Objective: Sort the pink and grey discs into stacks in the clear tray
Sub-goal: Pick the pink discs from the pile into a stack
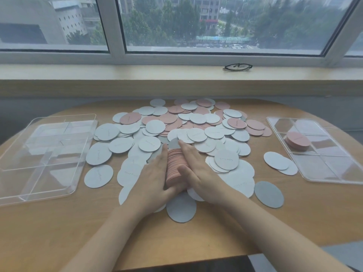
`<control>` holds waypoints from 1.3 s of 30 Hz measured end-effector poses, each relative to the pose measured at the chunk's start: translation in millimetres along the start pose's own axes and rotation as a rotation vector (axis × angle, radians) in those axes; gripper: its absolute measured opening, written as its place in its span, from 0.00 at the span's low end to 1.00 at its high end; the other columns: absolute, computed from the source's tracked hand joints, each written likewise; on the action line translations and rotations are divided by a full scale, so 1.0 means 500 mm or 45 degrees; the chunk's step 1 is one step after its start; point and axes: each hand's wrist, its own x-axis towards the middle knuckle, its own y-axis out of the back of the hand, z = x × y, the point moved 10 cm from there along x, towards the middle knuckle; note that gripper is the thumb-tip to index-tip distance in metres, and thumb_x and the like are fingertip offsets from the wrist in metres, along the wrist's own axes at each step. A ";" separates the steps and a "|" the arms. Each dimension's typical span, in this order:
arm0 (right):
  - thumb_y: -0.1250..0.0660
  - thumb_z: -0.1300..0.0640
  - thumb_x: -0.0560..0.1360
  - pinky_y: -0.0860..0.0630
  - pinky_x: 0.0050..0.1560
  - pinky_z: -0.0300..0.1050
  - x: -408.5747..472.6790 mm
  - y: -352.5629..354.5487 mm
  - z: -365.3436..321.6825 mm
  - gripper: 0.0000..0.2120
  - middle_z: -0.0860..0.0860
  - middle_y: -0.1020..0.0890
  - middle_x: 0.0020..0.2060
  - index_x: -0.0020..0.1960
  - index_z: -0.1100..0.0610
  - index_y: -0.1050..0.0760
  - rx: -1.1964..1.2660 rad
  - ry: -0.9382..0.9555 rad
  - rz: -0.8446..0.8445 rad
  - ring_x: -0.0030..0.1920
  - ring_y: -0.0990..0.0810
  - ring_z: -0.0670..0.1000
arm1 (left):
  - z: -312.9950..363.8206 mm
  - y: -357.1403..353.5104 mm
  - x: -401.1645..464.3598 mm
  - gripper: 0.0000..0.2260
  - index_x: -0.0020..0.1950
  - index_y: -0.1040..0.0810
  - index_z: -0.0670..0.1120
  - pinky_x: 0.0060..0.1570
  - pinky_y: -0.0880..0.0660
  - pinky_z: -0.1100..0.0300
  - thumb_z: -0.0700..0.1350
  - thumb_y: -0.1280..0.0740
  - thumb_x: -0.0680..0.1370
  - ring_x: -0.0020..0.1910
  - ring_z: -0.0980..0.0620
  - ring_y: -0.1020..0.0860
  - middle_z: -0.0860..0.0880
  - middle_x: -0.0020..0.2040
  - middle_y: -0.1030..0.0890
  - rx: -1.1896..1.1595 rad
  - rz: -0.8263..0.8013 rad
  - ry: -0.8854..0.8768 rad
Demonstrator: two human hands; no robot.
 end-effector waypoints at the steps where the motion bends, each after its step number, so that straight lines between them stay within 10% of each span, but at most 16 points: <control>1: 0.48 0.40 0.81 0.60 0.69 0.24 0.000 -0.001 0.001 0.32 0.38 0.49 0.77 0.81 0.48 0.53 -0.027 0.000 0.021 0.72 0.59 0.28 | 0.002 -0.002 0.000 0.51 0.79 0.69 0.58 0.75 0.46 0.59 0.80 0.46 0.68 0.78 0.59 0.48 0.61 0.79 0.49 0.009 -0.007 -0.005; 7: 0.52 0.34 0.79 0.58 0.70 0.27 -0.001 0.022 -0.016 0.34 0.43 0.38 0.75 0.80 0.51 0.47 -0.268 0.107 0.225 0.71 0.50 0.28 | 0.004 0.007 0.000 0.47 0.81 0.56 0.60 0.69 0.37 0.65 0.72 0.35 0.70 0.69 0.77 0.45 0.75 0.71 0.48 -0.171 0.056 -0.059; 11: 0.51 0.32 0.77 0.48 0.75 0.41 0.016 0.056 0.003 0.36 0.46 0.32 0.73 0.77 0.53 0.38 -0.214 0.106 0.178 0.73 0.39 0.42 | -0.007 0.004 0.003 0.45 0.80 0.47 0.61 0.63 0.25 0.54 0.67 0.26 0.70 0.68 0.61 0.29 0.63 0.73 0.34 -0.270 0.064 -0.044; 18: 0.35 0.56 0.79 0.35 0.68 0.46 0.000 0.374 0.285 0.18 0.54 0.26 0.64 0.68 0.56 0.27 -0.276 -0.408 0.720 0.67 0.30 0.54 | -0.023 0.006 0.002 0.44 0.77 0.43 0.64 0.60 0.27 0.62 0.66 0.25 0.66 0.64 0.63 0.27 0.66 0.69 0.30 -0.328 0.063 -0.005; 27: 0.36 0.37 0.62 0.46 0.76 0.57 0.047 0.447 0.462 0.44 0.53 0.44 0.78 0.77 0.43 0.41 -0.636 -0.779 0.142 0.78 0.46 0.57 | -0.025 0.006 0.002 0.44 0.77 0.42 0.64 0.62 0.24 0.51 0.64 0.23 0.66 0.62 0.58 0.24 0.62 0.70 0.28 -0.390 0.049 0.007; 33: 0.44 0.28 0.68 0.42 0.75 0.54 0.058 0.456 0.498 0.36 0.46 0.37 0.76 0.74 0.34 0.40 -0.693 -0.755 0.004 0.75 0.39 0.52 | -0.024 0.009 0.001 0.44 0.76 0.40 0.63 0.60 0.23 0.52 0.64 0.23 0.65 0.61 0.58 0.22 0.62 0.70 0.27 -0.399 0.061 0.004; 39: 0.49 0.44 0.83 0.25 0.55 0.53 0.065 0.441 0.429 0.20 0.56 0.23 0.60 0.71 0.49 0.33 -1.275 -0.541 0.130 0.58 0.22 0.61 | -0.023 0.009 -0.002 0.44 0.76 0.40 0.64 0.56 0.23 0.58 0.64 0.23 0.64 0.58 0.59 0.22 0.62 0.68 0.27 -0.395 0.063 0.012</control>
